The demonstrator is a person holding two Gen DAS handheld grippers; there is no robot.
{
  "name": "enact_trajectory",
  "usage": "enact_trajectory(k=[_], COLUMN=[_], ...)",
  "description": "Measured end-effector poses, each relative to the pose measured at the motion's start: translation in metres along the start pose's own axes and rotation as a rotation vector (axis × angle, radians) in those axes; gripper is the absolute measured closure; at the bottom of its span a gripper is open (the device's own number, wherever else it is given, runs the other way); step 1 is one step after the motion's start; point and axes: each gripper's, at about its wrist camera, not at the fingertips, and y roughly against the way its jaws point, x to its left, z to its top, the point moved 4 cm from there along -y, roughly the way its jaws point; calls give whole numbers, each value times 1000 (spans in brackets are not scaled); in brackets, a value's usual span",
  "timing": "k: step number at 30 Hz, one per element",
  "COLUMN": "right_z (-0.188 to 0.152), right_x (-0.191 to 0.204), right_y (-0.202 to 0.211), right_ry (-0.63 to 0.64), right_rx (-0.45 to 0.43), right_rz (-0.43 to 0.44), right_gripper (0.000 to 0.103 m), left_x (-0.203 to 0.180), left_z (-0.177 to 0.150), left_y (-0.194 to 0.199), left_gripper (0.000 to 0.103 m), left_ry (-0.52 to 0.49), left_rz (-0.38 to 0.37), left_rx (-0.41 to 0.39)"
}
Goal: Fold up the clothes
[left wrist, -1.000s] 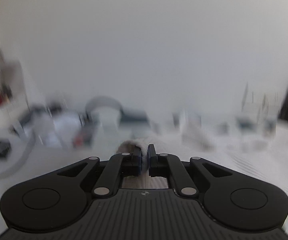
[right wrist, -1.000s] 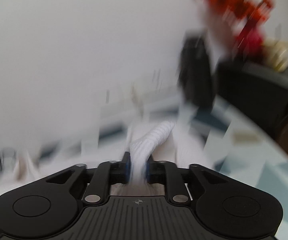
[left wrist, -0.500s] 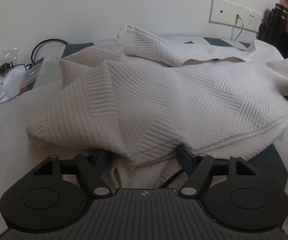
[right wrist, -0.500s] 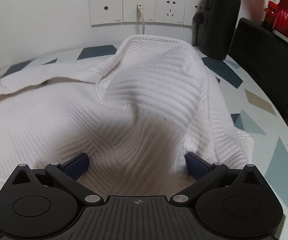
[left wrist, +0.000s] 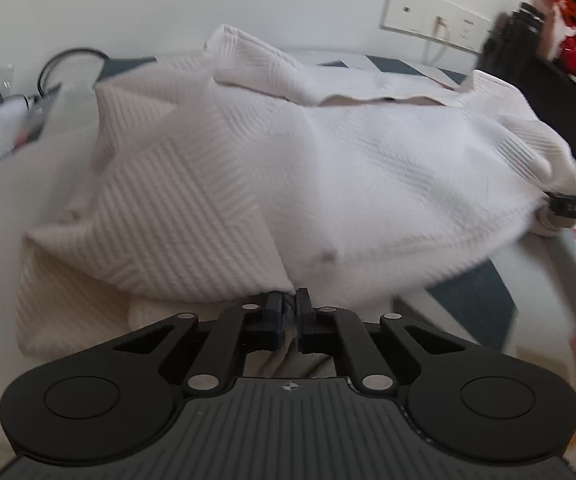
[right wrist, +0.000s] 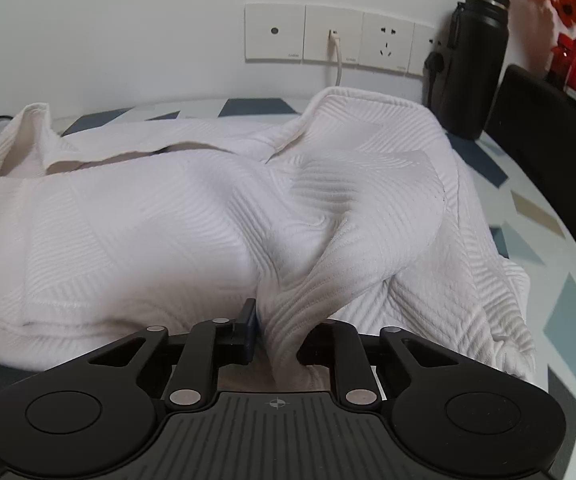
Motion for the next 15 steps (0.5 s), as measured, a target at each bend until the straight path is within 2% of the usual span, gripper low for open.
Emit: enact_trajectory(k=[2, 8, 11, 12, 13, 15], right_z=[-13, -44, -45, -44, -42, -41], right_x=[-5, -17, -27, -29, -29, -29], right_y=[12, 41, 43, 42, 41, 41], right_ry=[-6, -61, -159, -183, -199, -217], right_rx=[8, 8, 7, 9, 12, 12], right_rz=[9, 14, 31, 31, 29, 23], right_gripper=[88, 88, 89, 88, 87, 86], left_x=[-3, -4, -3, -2, -3, -6], left_z=[-16, -26, -24, -17, -11, 0], left_y=[6, 35, 46, 43, 39, 29], left_gripper=[97, 94, 80, 70, 52, 34], left_ry=[10, 11, -7, -39, -67, -113], left_rz=[-39, -16, 13, 35, 49, 72], left_rx=[22, -95, -152, -161, -163, -159])
